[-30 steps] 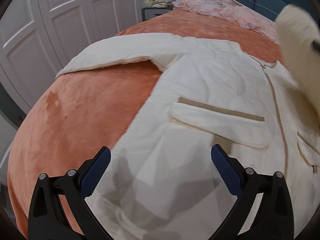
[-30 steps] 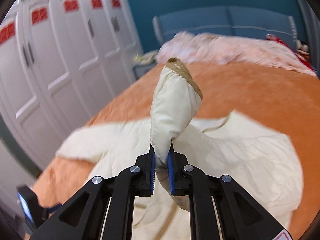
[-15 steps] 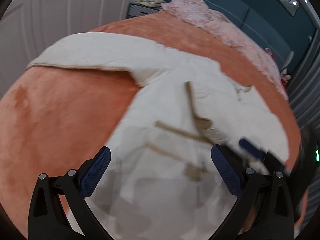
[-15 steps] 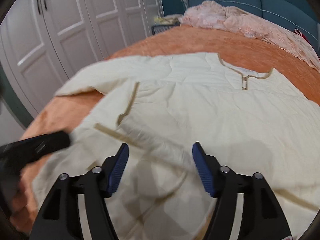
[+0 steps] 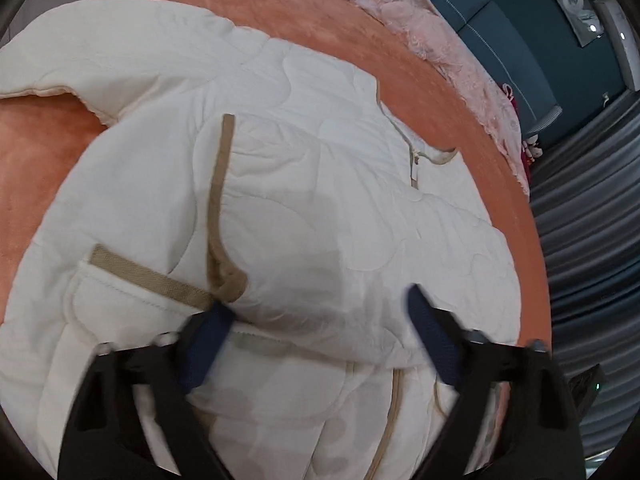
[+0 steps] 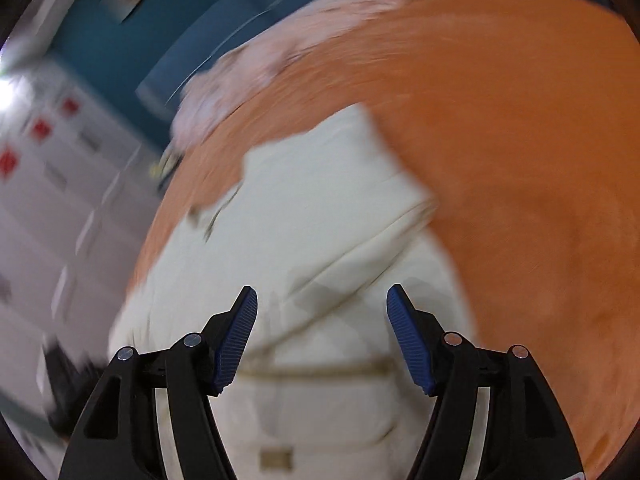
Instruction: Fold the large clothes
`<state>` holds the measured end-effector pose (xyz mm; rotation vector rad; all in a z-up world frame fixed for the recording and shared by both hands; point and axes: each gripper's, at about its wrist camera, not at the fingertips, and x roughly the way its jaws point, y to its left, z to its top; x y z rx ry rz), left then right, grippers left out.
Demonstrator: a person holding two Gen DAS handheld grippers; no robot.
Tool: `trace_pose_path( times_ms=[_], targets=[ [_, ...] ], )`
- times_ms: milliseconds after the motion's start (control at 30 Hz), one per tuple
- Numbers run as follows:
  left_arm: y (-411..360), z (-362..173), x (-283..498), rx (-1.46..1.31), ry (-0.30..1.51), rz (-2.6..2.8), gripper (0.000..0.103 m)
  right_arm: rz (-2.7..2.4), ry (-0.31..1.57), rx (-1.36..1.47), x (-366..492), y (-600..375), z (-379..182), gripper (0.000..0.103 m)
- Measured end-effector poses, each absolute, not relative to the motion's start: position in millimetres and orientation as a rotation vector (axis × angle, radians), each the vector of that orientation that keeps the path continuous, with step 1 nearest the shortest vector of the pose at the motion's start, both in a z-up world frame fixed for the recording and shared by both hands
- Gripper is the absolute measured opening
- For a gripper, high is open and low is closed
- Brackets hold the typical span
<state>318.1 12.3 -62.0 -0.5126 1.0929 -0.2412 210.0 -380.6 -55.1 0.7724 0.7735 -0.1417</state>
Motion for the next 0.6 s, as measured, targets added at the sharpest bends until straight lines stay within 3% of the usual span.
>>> trace_pose_path(
  times_ms=[100, 167, 200, 267, 400, 600],
  targets=[
    [9, -61, 325, -0.439, 1.095, -0.185, 0.025, -0.168, 0.763, 0.881, 228, -403, -68, 0.05],
    [9, -54, 328, -0.403, 1.078, -0.18, 0.014, -0.182, 0.781, 0.902, 240, -407, -74, 0.024],
    [9, -48, 330, -0.377, 1.06, -0.175, 0.01, -0.187, 0.786, 0.895, 245, -406, -74, 0.018],
    [12, -33, 332, -0.339, 1.012, -0.173, 0.009, -0.179, 0.726, 0.845, 248, -402, -56, 0.01],
    [11, -18, 330, -0.227, 0.917, -0.143, 0.009, -0.204, 0.636, 0.56, 248, -365, -18, 0.01],
    [-9, -76, 329, -0.055, 0.983, -0.079, 0.009, -0.278, 0.816, 0.501, 266, -361, -75, 0.009]
  ],
)
